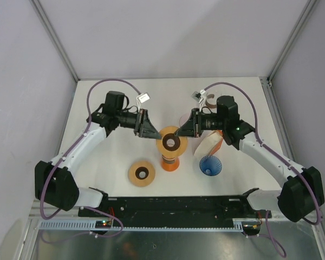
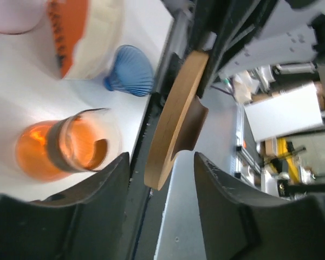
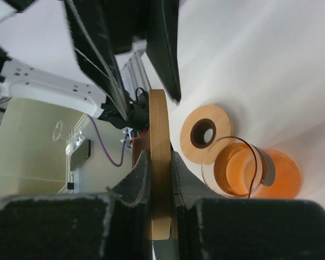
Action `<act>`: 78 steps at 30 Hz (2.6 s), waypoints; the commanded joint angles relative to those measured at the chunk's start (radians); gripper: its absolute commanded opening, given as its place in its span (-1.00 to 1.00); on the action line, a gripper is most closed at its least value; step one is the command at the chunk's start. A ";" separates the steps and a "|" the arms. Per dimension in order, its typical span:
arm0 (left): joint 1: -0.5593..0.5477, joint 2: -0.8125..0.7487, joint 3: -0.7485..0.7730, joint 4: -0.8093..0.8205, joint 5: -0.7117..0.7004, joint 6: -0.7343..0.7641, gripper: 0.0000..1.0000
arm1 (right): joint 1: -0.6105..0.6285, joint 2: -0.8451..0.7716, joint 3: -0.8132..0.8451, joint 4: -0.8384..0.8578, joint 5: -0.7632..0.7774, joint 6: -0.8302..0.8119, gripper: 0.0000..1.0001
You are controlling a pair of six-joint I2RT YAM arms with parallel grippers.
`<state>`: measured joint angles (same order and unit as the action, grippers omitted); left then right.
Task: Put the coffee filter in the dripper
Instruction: Place the dripper holder onto the coffee server.
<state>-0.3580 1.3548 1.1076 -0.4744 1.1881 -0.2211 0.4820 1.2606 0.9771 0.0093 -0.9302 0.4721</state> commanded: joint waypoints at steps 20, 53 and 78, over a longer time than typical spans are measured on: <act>0.107 -0.049 0.012 -0.024 -0.266 0.009 0.50 | 0.016 0.288 0.019 -0.021 -0.034 0.106 -1.00; 0.001 -0.033 0.047 -0.064 -0.392 0.131 0.51 | -0.034 0.279 0.062 -0.142 0.107 -0.106 0.28; 0.008 -0.080 0.120 -0.152 -0.537 0.271 0.58 | 0.115 -0.356 0.003 -0.888 1.294 -0.012 0.97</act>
<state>-0.3550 1.3125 1.1824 -0.6319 0.6346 0.0284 0.5442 0.9794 1.0683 -0.7258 0.2321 0.3176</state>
